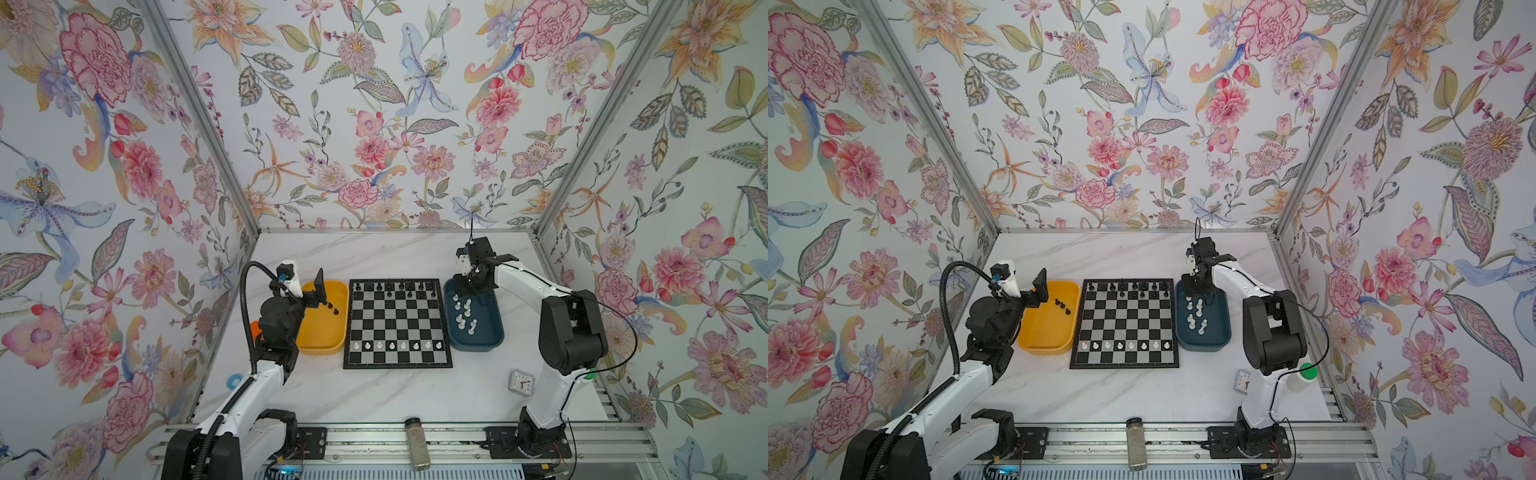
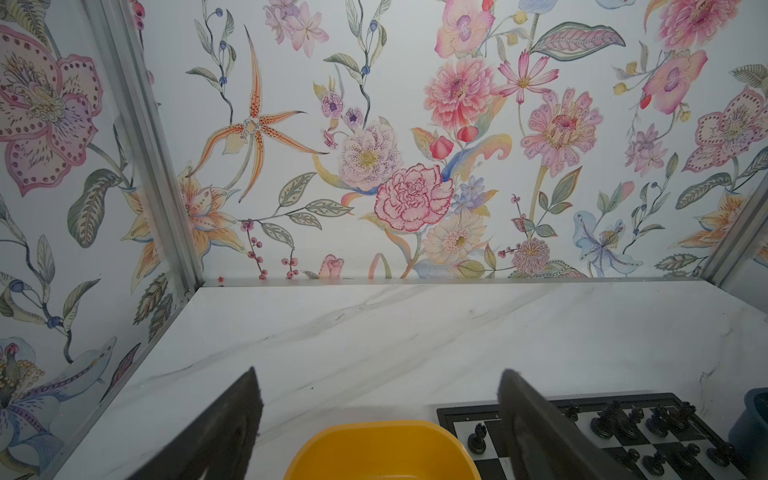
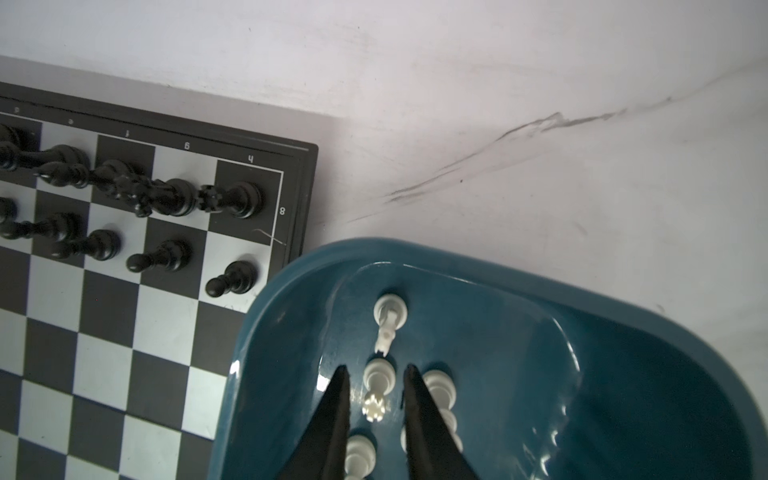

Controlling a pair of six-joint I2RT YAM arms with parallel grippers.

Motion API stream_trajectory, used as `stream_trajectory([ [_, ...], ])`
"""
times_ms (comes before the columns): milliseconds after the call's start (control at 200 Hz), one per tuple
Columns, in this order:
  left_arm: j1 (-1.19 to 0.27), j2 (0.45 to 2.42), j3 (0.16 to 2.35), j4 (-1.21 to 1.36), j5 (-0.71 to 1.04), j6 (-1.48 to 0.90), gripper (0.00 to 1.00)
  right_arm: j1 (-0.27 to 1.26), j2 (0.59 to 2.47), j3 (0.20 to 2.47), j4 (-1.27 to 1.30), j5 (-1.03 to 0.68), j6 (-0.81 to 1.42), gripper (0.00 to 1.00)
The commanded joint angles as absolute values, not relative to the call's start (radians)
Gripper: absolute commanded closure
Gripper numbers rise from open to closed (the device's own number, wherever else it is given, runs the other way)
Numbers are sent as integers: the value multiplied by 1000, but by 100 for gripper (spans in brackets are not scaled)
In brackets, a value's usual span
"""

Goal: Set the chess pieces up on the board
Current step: 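Move the right gripper over the teal bin above a white piece, then lower the right gripper and grasp a white piece in the teal bin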

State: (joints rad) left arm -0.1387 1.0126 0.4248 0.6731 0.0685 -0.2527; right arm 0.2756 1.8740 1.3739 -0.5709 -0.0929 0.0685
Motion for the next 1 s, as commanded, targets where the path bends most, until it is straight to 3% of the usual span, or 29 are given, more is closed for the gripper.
stream_trajectory([
  [0, -150, 1007, 449, 686, 77, -268, 10, 287, 1893, 1354, -558, -77, 84, 75],
  [996, -159, 1001, 449, 677, 74, -255, 10, 298, 1924, 1330, -529, -33, 116, 76],
])
